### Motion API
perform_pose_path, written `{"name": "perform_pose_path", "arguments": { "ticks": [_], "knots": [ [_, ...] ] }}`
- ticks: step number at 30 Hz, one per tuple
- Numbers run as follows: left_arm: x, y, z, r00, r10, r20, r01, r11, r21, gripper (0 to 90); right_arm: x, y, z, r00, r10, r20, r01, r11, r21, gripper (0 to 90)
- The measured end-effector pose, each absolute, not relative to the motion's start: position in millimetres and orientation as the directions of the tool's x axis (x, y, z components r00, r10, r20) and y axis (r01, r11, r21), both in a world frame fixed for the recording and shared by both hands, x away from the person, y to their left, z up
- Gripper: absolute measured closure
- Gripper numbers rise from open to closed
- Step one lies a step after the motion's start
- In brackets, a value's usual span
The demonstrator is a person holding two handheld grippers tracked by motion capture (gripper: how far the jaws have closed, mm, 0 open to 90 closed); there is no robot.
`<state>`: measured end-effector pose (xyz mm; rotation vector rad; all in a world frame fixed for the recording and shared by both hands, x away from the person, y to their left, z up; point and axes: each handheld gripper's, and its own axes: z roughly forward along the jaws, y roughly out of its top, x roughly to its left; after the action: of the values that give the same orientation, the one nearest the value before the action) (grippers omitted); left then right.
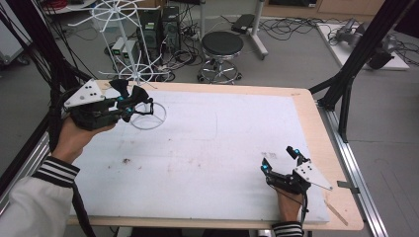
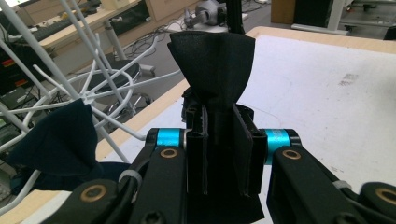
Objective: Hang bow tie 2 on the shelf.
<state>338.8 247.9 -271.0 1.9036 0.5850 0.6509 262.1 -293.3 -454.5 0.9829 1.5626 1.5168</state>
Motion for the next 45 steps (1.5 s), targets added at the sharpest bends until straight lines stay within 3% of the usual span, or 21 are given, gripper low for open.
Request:
{"name": "perform_pose_path", "arguments": {
  "ticks": [21,45],
  "knots": [
    [352.1,271.0,-268.9,0.700,0.696,0.157,0.144,-0.353,0.924,76.3,262.4,-293.5,-454.6,-0.437,0.900,0.001,0.027,0.012,1.000,3.5],
    [378.9,264.0,-258.7,0.674,0.718,0.171,0.183,-0.387,0.904,76.4,262.3,-293.7,-454.7,-0.437,0.900,0.001,0.027,0.012,1.000,3.5]
  ]
}}
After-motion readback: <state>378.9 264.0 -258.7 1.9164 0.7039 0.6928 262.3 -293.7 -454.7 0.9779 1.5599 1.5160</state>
